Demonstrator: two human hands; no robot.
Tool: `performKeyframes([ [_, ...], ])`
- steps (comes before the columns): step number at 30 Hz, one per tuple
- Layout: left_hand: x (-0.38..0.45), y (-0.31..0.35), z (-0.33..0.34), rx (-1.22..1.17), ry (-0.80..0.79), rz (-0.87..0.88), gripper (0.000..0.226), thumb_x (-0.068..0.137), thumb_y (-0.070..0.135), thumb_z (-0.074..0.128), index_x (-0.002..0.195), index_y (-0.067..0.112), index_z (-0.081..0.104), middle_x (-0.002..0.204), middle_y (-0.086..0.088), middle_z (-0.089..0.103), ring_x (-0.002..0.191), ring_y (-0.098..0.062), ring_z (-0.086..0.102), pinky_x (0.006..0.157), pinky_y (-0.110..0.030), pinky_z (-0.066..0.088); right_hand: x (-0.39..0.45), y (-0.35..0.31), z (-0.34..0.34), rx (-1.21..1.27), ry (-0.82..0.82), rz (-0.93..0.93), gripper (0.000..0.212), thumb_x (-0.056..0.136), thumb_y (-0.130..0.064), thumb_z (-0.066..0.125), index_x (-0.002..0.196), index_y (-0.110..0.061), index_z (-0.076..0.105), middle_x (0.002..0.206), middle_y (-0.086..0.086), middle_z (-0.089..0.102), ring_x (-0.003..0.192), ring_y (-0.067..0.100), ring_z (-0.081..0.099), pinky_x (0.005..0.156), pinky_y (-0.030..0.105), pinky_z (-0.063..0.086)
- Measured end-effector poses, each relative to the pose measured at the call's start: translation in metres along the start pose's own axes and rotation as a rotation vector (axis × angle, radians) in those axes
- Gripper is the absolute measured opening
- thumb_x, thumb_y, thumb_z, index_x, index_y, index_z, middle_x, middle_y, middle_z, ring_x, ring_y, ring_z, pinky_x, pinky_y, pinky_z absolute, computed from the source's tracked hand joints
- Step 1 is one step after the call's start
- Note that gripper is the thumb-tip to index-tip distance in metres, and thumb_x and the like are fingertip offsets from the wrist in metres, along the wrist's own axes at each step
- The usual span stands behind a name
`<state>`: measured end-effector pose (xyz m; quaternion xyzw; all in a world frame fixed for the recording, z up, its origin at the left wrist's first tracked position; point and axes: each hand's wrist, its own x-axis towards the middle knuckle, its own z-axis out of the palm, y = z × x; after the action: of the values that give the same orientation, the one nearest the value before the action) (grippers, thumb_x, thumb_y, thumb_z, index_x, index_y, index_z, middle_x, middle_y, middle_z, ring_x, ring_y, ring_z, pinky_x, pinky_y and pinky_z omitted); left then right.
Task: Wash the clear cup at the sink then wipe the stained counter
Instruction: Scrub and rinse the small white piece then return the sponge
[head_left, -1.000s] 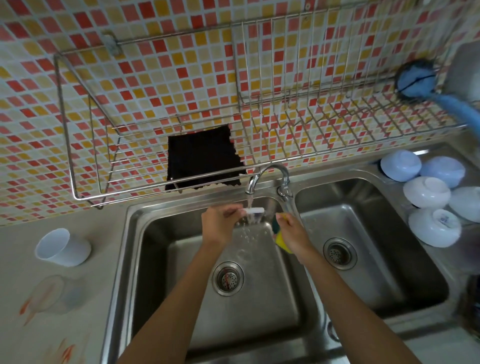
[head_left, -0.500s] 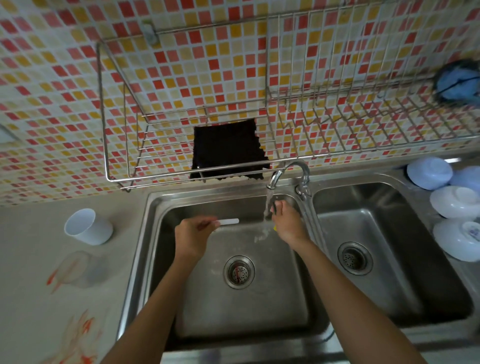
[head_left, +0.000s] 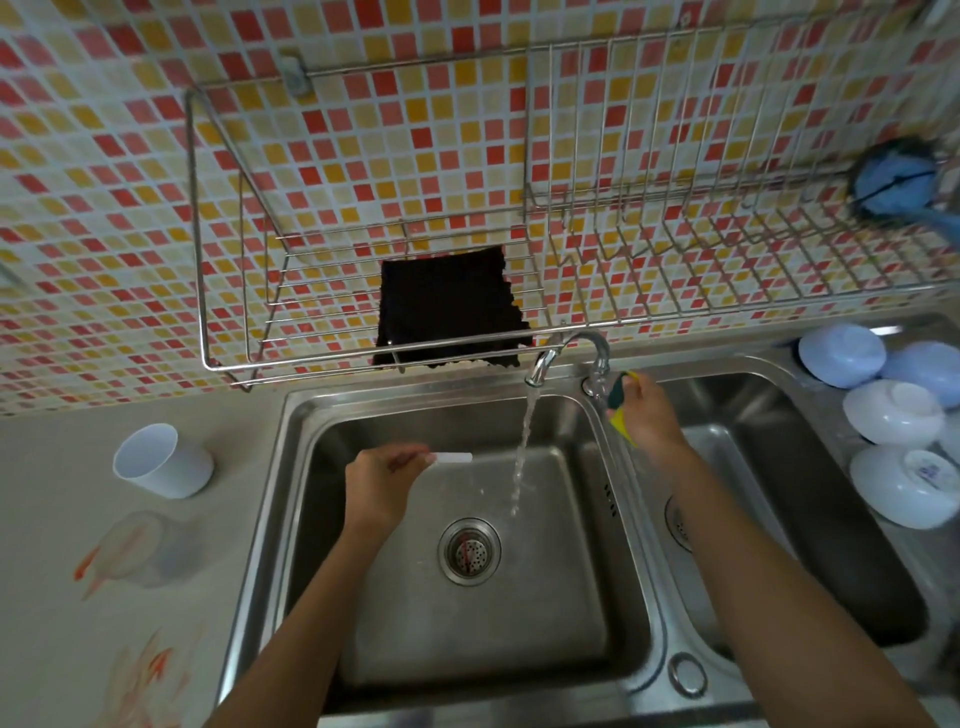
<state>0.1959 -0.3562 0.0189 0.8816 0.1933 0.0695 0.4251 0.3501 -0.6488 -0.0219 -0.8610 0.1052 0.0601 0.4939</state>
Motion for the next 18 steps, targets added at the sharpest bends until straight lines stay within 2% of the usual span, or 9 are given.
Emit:
performKeyframes([
  [2,0.000,-0.004,0.000,-0.004,-0.005,-0.002,0.021,0.081,0.019,0.075,0.101,0.012,0.076,0.091,0.001,0.074,0.080,-0.006,0.067,0.080,-0.019,0.052,-0.001,0.005,-0.001,0.043,-0.005,-0.006,0.030,0.104,-0.026,0.034,0.113,-0.007,0.055,0.106,0.020,0.063,0.096,0.035,0.061,0.088,0.044,0.049],
  [6,0.000,-0.006,0.005,-0.006,-0.021,0.000,0.021,0.081,0.020,0.076,0.100,0.012,0.076,0.091,-0.001,0.075,0.080,-0.007,0.068,0.075,-0.011,0.048,-0.004,0.011,0.018,0.209,-0.123,0.079,0.020,0.104,-0.027,0.038,0.103,-0.019,0.056,0.108,0.023,0.062,0.093,0.038,0.064,0.088,0.055,0.053],
  [7,-0.001,-0.005,0.006,-0.005,-0.026,0.005,0.020,0.081,0.020,0.076,0.100,0.012,0.076,0.091,0.000,0.075,0.079,-0.005,0.067,0.073,-0.007,0.046,-0.006,0.008,0.019,0.255,-0.118,0.110,0.020,0.104,-0.029,0.039,0.103,-0.022,0.057,0.109,0.021,0.063,0.093,0.037,0.065,0.090,0.053,0.053],
  [9,-0.002,-0.004,0.006,-0.011,-0.022,0.012,0.021,0.081,0.019,0.076,0.100,0.012,0.076,0.090,0.001,0.074,0.078,-0.001,0.065,0.068,0.000,0.044,-0.005,0.001,0.016,0.406,-0.066,0.194,0.023,0.104,-0.027,0.038,0.111,-0.016,0.057,0.109,0.019,0.065,0.088,0.033,0.067,0.086,0.046,0.052],
  [11,-0.002,-0.007,0.004,-0.019,-0.013,0.012,0.021,0.080,0.020,0.076,0.100,0.012,0.076,0.090,0.001,0.075,0.079,-0.003,0.066,0.068,0.002,0.044,-0.004,-0.003,0.007,0.645,-0.020,0.308,0.025,0.105,-0.023,0.038,0.115,-0.008,0.055,0.107,0.021,0.065,0.080,0.027,0.066,0.072,0.036,0.053],
  [14,-0.002,-0.013,-0.003,-0.012,-0.004,-0.008,0.017,0.082,0.023,0.075,0.097,0.014,0.077,0.086,0.004,0.074,0.078,-0.002,0.067,0.067,0.000,0.044,-0.005,-0.003,-0.004,1.005,-0.013,0.447,0.021,0.105,-0.023,0.036,0.114,-0.008,0.049,0.105,0.019,0.062,0.080,0.024,0.064,0.054,0.027,0.049],
  [16,-0.004,-0.014,-0.007,-0.013,0.005,-0.014,0.012,0.086,0.027,0.070,0.091,0.017,0.076,0.076,0.007,0.072,0.071,-0.001,0.066,0.063,-0.004,0.045,-0.008,-0.005,0.001,1.029,0.032,0.427,0.019,0.104,-0.023,0.038,0.108,-0.010,0.051,0.111,0.020,0.060,0.082,0.023,0.063,0.059,0.028,0.051],
  [18,-0.007,-0.015,-0.009,-0.006,0.017,-0.014,0.011,0.089,0.030,0.066,0.081,0.023,0.070,0.068,0.006,0.070,0.066,-0.006,0.067,0.062,-0.010,0.045,-0.023,-0.009,0.015,0.826,0.125,0.367,0.016,0.101,-0.027,0.047,0.108,-0.014,0.052,0.105,0.016,0.063,0.078,0.022,0.061,0.067,0.033,0.051],
])
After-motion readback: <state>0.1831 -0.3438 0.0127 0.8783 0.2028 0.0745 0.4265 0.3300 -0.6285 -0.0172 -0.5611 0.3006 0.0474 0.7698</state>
